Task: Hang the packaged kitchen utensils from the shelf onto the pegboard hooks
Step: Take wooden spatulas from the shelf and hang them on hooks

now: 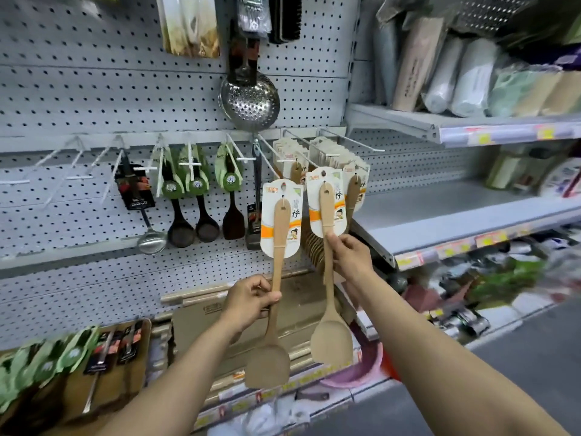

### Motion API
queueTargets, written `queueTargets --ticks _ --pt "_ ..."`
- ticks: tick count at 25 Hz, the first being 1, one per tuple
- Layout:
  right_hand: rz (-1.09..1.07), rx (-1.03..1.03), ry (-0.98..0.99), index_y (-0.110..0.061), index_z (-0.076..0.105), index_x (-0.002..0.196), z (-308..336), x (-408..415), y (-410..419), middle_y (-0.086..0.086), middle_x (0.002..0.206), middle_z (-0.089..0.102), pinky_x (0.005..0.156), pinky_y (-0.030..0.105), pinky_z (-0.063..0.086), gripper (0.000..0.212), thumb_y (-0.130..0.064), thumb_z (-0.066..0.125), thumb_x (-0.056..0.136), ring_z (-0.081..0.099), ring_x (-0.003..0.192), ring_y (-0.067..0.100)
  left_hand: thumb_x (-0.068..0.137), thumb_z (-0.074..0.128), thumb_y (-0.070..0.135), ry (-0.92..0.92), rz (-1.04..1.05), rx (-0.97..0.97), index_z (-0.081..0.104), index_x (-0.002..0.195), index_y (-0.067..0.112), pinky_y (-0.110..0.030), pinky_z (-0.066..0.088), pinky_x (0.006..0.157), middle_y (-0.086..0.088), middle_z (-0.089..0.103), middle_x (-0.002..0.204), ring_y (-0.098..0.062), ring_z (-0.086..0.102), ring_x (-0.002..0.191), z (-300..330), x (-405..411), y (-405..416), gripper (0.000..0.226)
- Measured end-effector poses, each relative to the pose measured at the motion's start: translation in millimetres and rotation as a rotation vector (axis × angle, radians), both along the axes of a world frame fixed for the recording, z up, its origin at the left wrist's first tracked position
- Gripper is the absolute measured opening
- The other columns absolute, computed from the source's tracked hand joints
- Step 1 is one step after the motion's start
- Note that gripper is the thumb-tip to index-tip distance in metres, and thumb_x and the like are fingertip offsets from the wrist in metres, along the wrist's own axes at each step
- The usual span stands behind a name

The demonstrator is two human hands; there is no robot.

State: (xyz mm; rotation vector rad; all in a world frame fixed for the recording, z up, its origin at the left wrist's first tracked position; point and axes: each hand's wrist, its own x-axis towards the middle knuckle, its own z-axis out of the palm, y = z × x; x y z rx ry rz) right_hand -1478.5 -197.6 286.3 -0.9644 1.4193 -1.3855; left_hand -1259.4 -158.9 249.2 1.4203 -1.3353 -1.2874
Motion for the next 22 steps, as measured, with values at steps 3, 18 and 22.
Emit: queueTargets --ticks 3,18,22 --pt "0.047 -0.007 -0.024 -0.013 0.07 0.079 1.7 -7.4 -15.4 0.01 0.075 0.064 0.082 0.06 0.055 0.032 -0.045 0.073 0.086 0.06 0.072 0.029 0.082 0.074 0.007 -0.009 0.037 0.001 0.058 0.075 0.011 -0.04 0.058 0.074 -0.011 0.066 0.079 -0.022 0.067 0.078 4.1 -13.6 -1.1 0.018" --pt "0.174 -0.022 -0.021 -0.02 0.073 0.079 -23.9 -12.8 -119.9 0.012 0.093 0.075 0.08 0.043 0.055 0.029 -0.048 0.073 0.085 0.066 0.085 0.031 0.083 0.074 0.008 -0.027 0.039 0.035 0.057 0.07 0.015 -0.038 0.055 0.072 -0.011 0.064 0.075 -0.021 0.066 0.073 -27.9 -33.0 -67.1 0.023" --pt "0.2 0.02 -0.026 -0.022 0.073 0.078 -32.9 -9.6 -153.1 0.016 0.095 0.074 0.078 0.042 0.051 0.03 -0.052 0.073 0.081 0.063 0.085 0.028 0.083 0.074 0.009 -0.036 0.053 0.043 0.057 0.072 0.014 -0.027 0.053 0.06 -0.009 0.066 0.076 -0.014 0.066 0.064 -31.2 -34.0 -81.2 0.021"
